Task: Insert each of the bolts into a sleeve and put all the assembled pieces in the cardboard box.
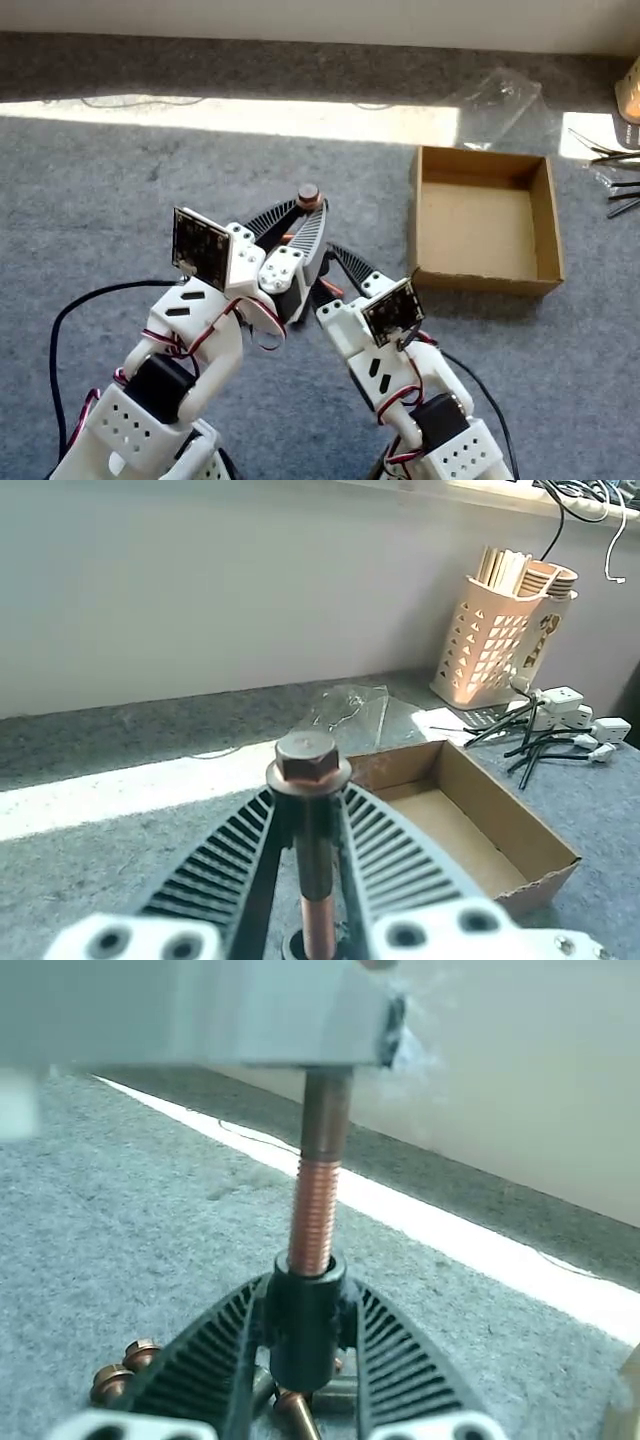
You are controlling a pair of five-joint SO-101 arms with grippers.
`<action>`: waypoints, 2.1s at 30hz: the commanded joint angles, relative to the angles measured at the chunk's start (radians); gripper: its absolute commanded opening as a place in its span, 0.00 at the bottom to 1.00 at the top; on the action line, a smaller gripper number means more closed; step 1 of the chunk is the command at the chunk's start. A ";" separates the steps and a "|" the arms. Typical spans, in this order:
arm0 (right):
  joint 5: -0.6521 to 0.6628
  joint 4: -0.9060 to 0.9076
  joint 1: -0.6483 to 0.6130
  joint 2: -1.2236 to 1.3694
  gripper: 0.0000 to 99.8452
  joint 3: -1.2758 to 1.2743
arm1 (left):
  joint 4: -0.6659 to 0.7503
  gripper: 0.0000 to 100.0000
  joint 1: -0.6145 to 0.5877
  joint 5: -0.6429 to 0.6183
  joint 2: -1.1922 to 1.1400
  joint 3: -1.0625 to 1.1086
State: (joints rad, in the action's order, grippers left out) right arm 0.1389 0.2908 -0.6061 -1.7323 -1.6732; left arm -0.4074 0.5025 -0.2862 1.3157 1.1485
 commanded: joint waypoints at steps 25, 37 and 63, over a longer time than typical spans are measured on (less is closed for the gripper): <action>0.009 -0.036 -0.008 -0.012 0.00 -0.110 | 0.100 0.01 -0.030 0.021 0.010 0.073; 0.009 -0.036 -0.004 -0.012 0.00 -0.108 | 0.098 0.01 -0.028 0.021 0.019 0.154; 0.009 -0.033 -0.002 -0.012 0.00 -0.108 | 0.098 0.20 -0.039 0.025 0.021 0.220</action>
State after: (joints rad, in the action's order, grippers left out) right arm 0.1389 0.2908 -0.6015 -1.7323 -1.6732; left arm -0.3307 0.4872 -0.2785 1.3234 1.3648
